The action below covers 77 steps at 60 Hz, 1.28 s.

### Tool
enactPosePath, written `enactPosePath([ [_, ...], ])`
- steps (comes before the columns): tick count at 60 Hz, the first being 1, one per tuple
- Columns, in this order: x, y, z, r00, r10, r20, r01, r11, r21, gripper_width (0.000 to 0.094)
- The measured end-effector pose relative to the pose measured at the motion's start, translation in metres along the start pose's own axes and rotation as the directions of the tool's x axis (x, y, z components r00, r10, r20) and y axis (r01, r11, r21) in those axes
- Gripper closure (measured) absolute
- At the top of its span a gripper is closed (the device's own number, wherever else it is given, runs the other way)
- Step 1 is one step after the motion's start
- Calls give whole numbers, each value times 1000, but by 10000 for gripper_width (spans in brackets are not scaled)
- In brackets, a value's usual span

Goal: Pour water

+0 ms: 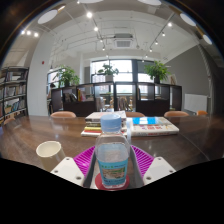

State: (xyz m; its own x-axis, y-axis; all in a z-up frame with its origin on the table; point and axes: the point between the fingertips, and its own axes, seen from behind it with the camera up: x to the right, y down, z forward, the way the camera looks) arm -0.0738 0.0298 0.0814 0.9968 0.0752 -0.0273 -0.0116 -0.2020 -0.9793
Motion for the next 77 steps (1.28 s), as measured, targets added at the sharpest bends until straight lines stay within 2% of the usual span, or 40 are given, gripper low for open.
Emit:
enactPosePath([
  [3, 1, 0, -7, 1000, 15, -2, -15, 1000, -1, 88],
  [4, 1, -1, -10, 1000, 16, -2, -16, 1000, 2, 62],
  [5, 1, -2, -13, 1000, 17, -4, -17, 1000, 5, 97],
  [8, 6, -3, -24, 999, 21, -30, -20, 1000, 14, 116],
  [15, 13, 12, -58, 996, 10, -92, -13, 1000, -29, 75],
  [27, 3, 37, -116, 995, 24, -99, -33, 996, -83, 77],
  [38, 7, 30, -154, 991, 35, -131, -48, 994, -98, 74],
  [54, 31, -16, -188, 986, 32, -165, -35, 999, -12, 72],
  [77, 64, -49, -225, 974, 28, -226, -20, 999, 40, 81],
])
